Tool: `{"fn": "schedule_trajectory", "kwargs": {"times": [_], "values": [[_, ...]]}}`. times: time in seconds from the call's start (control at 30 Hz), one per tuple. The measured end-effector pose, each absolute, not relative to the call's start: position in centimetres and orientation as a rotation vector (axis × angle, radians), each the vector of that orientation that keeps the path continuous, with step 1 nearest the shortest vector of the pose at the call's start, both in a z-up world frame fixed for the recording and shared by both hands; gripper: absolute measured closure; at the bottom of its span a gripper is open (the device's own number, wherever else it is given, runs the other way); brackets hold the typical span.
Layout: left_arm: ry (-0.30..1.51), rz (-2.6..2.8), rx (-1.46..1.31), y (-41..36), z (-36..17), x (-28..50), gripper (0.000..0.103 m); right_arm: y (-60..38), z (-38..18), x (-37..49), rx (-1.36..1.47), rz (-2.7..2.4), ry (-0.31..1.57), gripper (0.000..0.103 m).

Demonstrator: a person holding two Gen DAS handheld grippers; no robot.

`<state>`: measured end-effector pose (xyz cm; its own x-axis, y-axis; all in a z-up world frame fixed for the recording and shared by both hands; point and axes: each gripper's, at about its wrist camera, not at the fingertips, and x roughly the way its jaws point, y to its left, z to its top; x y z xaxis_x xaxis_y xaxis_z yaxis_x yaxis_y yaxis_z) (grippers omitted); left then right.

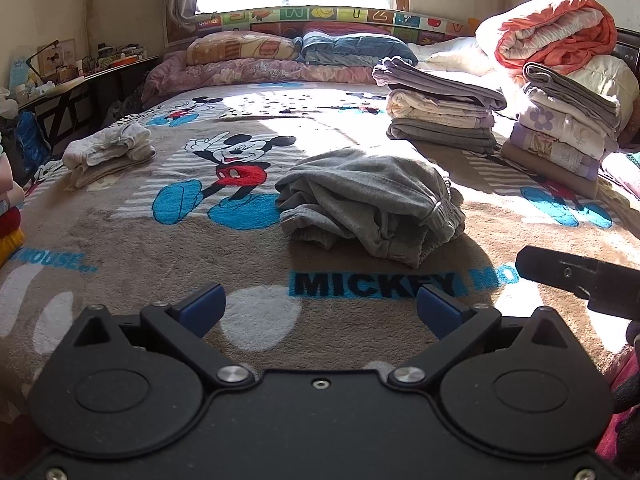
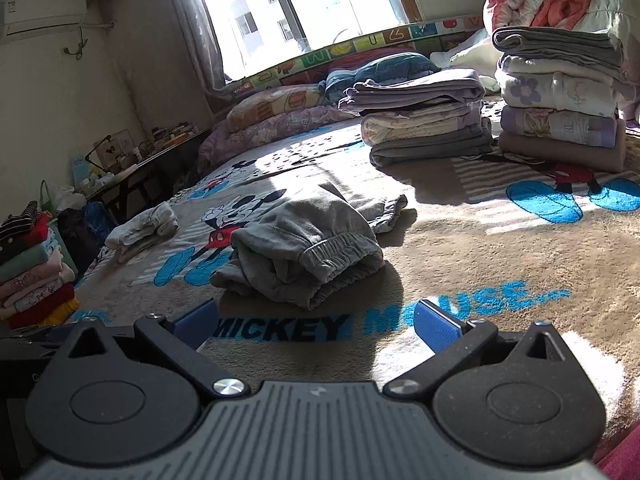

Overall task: Fold clothes
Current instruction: 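Lower both tools to the grey sweatpants and close the left gripper on the waistband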

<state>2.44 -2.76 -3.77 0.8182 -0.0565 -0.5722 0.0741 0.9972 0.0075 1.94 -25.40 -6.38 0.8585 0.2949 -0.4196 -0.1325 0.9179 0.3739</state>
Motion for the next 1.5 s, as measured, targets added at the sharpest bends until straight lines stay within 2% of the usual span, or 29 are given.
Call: {"fn": "schedule_trajectory", "kwargs": {"times": [0.2, 0.4, 0.67, 1.1, 1.27, 1.4, 1.5], "values": [[0.544, -0.1, 0.066, -3.8, -4.7, 3.0, 0.0, -26.4, -7.7, 3.0, 0.378, 0.241, 0.431, 0.0], [0.614, -0.175, 0.136, -5.2, -5.2, 4.4, 0.0, -27.6, -8.0, 3.8, 0.429, 0.25, 0.388, 0.0], [0.591, -0.209, 0.2, -6.7, -5.5, 6.4, 0.0, -29.9, -9.1, 5.8, 0.538, 0.261, 0.414, 0.0], [0.422, -0.347, 0.608, -13.3, -6.5, 9.1, 0.003, -33.6, -12.0, 6.4, 0.844, 0.255, 0.439, 0.0], [0.388, -0.386, 0.795, -15.1, -8.3, 10.1, 0.015, -34.6, -12.7, 6.4, 0.907, 0.229, 0.438, 0.0], [0.395, -0.421, 0.899, -15.9, -9.9, 11.0, 0.034, -35.3, -13.2, 6.5, 0.949, 0.209, 0.44, 0.0], [0.397, -0.439, 1.0, -16.4, -11.4, 11.3, 0.035, -35.6, -13.6, 6.6, 0.972, 0.197, 0.444, 0.0]]}}
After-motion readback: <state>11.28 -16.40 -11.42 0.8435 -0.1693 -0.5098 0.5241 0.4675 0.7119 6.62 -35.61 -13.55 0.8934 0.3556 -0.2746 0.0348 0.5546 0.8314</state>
